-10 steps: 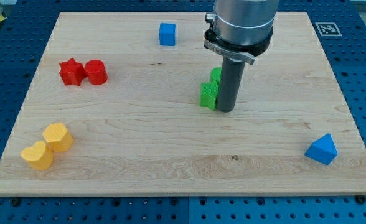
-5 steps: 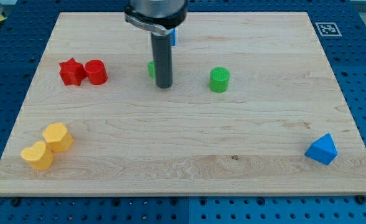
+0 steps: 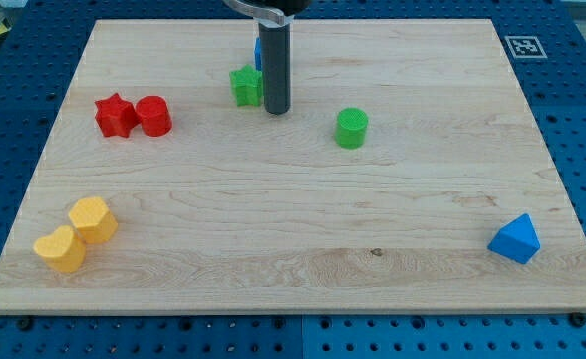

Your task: Push the green star towards top left corner

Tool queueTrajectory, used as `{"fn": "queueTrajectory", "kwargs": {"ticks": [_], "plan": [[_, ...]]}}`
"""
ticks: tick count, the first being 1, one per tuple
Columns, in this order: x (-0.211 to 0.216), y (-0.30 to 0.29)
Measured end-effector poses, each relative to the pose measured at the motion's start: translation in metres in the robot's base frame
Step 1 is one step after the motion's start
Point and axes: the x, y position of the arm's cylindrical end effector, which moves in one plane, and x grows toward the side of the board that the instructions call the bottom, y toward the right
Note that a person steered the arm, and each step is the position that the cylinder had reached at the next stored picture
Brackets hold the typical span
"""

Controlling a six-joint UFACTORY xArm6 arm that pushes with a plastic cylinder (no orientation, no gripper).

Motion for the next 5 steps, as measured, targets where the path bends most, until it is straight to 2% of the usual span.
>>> {"fn": "queueTrajectory", "kwargs": {"ticks": [3,5], "plan": [[-0.046,-0.07],[-0.054,-0.134]]}}
